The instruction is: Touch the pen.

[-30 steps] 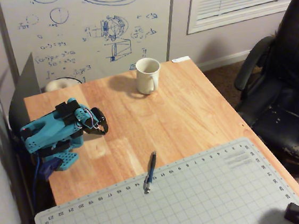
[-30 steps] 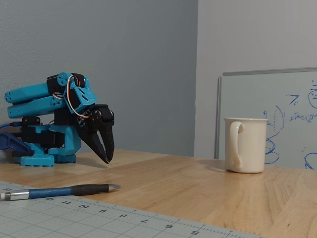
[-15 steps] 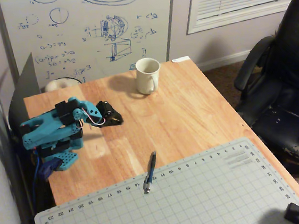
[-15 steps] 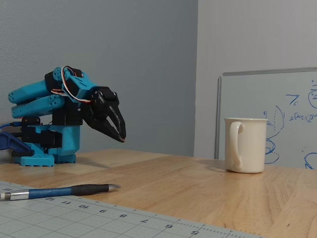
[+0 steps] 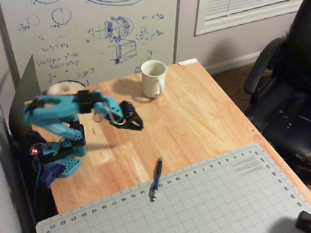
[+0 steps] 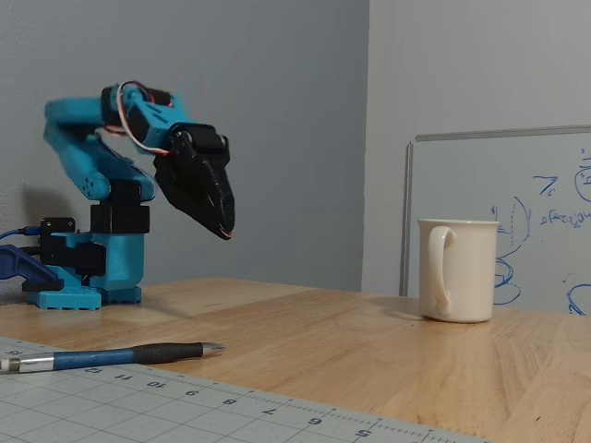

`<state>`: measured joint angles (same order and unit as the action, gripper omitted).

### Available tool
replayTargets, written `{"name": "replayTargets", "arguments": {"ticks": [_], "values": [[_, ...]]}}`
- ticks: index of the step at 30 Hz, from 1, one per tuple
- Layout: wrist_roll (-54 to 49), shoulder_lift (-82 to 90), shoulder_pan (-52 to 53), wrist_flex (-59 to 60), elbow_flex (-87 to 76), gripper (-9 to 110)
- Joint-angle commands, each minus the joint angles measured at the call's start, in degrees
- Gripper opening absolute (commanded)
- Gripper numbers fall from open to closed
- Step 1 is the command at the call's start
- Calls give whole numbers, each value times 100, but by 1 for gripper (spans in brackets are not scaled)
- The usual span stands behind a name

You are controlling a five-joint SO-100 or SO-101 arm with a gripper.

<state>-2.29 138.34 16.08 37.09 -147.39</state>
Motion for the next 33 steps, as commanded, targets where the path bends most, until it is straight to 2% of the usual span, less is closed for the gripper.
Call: {"name": "replayTargets", "arguments": {"ticks": [1,6,11,24,33], "values": [[18,-1714,404,-132,1345,1],[-62,-3199,1310,-132,2197,1],[-62,-3656,1784,-114,2470,1],[-70,-4983,2285,-132,3788,1],[-70,-5229,2285,-132,3999,1]]}}
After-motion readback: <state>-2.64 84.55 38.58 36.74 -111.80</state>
